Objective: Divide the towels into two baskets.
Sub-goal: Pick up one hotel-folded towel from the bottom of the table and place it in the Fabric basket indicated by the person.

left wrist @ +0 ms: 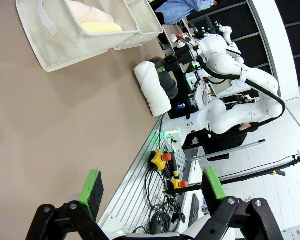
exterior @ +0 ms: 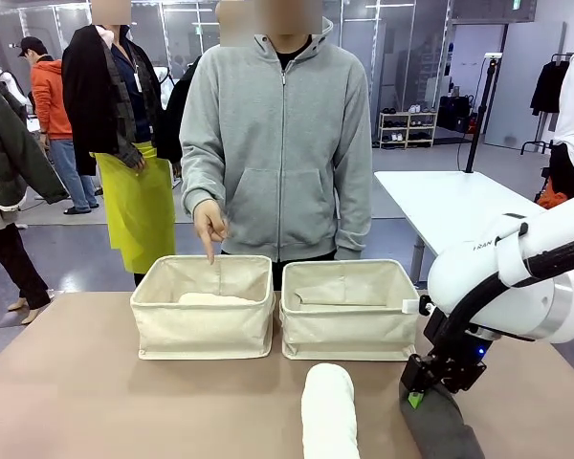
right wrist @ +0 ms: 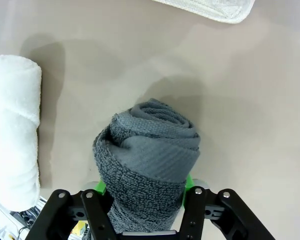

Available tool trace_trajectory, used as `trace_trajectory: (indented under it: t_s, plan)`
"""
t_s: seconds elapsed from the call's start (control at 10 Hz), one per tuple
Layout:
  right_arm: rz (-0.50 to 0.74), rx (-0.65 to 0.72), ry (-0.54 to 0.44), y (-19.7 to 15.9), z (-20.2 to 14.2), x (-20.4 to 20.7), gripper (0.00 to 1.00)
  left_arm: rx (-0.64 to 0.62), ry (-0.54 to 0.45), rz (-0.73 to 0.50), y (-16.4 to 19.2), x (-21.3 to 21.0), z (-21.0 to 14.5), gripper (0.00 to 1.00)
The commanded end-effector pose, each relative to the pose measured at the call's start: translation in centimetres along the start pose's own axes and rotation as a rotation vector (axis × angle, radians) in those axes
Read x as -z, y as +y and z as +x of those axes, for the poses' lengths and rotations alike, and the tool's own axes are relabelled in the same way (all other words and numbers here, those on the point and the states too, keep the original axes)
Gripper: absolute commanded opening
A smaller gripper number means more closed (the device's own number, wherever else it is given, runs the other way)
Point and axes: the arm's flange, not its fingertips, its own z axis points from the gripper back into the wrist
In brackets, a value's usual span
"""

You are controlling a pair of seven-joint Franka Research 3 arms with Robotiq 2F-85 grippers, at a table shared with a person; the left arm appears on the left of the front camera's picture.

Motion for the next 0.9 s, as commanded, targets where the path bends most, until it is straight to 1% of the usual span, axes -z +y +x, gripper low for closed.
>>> trace_trajectory:
  t_s: [0.0,0.1,0.2,0.3,0.4,0.5,0.6,0.8]
  plan:
    - [-0.033,0.036,0.0,-0.3,-7.3,1.7,0.24,-0.003,0.011,-0.003,-0.2,-0.2,-0.4,1.0]
    - [-0.039,0.01,0.001,-0.3,-7.1,0.5,0.19,-0.003,0.011,-0.003,-0.2,-0.2,-0.4,1.0]
    - [-0.03,-0.025,-0.006,-0.1,-6.6,-1.9,0.19,-0.003,0.011,-0.003,-0.2,-0.2,-0.4,1.0]
    - [-0.041,-0.069,-0.033,0.5,-6.2,-4.3,0.19,-0.003,0.011,-0.003,-0.2,-0.2,-0.4,1.0]
    - [-0.022,-0.128,-0.054,1.5,-5.7,-6.6,0.19,-0.003,0.011,-0.003,-0.2,-0.2,-0.4,1.0]
    - [-0.055,-0.204,-0.07,2.5,-5.2,-8.8,0.19,-0.003,0.011,-0.003,-0.2,-0.2,-0.4,1.0]
    - [-0.062,-0.329,-0.096,3.7,-4.4,-11.0,0.19,-0.003,0.011,-0.003,-0.2,-0.2,-0.4,1.0]
    - [-0.083,-0.59,-0.111,5.2,-3.5,-13.3,0.19,-0.003,0.011,-0.003,-0.2,-0.2,-0.4,1.0]
